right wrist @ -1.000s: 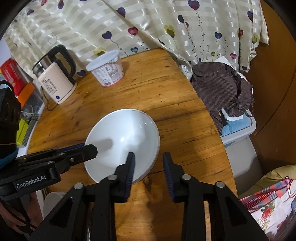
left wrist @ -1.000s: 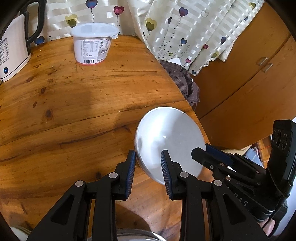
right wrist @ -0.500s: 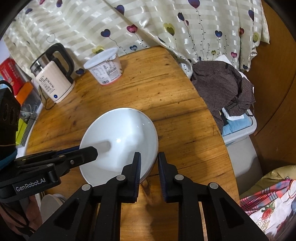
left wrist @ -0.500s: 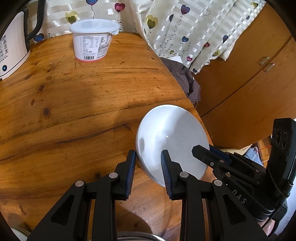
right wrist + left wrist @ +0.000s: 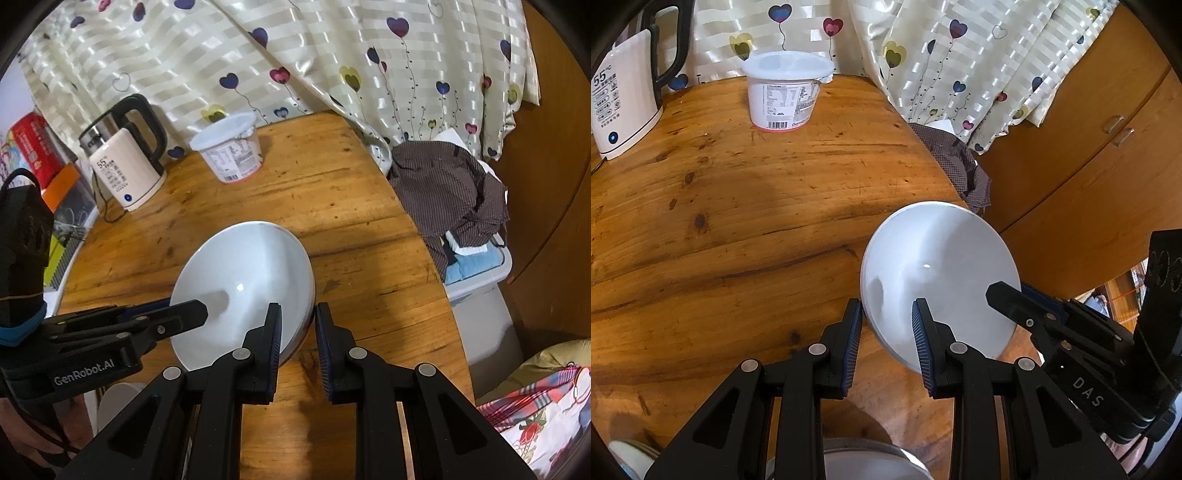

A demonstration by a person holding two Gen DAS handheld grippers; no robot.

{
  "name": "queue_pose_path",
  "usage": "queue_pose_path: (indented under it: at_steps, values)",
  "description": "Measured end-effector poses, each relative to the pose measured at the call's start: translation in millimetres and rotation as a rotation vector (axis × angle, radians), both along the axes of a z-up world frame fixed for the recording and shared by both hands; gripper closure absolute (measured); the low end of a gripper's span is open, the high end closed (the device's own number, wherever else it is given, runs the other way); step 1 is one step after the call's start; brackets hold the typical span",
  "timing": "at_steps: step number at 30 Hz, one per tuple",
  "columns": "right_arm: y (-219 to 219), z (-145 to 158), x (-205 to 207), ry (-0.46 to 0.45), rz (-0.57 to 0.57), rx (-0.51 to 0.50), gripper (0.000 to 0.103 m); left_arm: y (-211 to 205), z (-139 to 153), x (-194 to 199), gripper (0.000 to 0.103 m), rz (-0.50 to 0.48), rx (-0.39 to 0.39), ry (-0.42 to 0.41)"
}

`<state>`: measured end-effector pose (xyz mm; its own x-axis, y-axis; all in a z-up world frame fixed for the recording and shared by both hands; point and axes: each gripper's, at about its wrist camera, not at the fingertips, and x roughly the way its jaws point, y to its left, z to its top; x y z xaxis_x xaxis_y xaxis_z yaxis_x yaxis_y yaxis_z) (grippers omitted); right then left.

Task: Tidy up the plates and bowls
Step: 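Close the left tool on the rim of the blue-rimmed white bowl, then lift the blue-rimmed bowl with the left tool and carry it over the steel bowl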

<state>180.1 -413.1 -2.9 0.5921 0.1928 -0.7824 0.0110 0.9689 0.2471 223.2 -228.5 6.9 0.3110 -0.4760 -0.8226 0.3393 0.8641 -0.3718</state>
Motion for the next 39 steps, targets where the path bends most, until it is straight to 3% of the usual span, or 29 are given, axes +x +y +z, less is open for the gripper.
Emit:
queue_pose_path:
  at_steps: [30, 39]
  values:
    - [-2.4, -13.8, 4.9, 0.044, -0.012, 0.025, 0.085, -0.1, -7.3, 2.9, 0.074, -0.005, -0.003, 0.012]
    - [-1.5, -1.5, -0.7, 0.009, -0.012, 0.026, 0.085, 1.6, 2.3, -1.5, 0.074, -0.006, -0.008, -0.019]
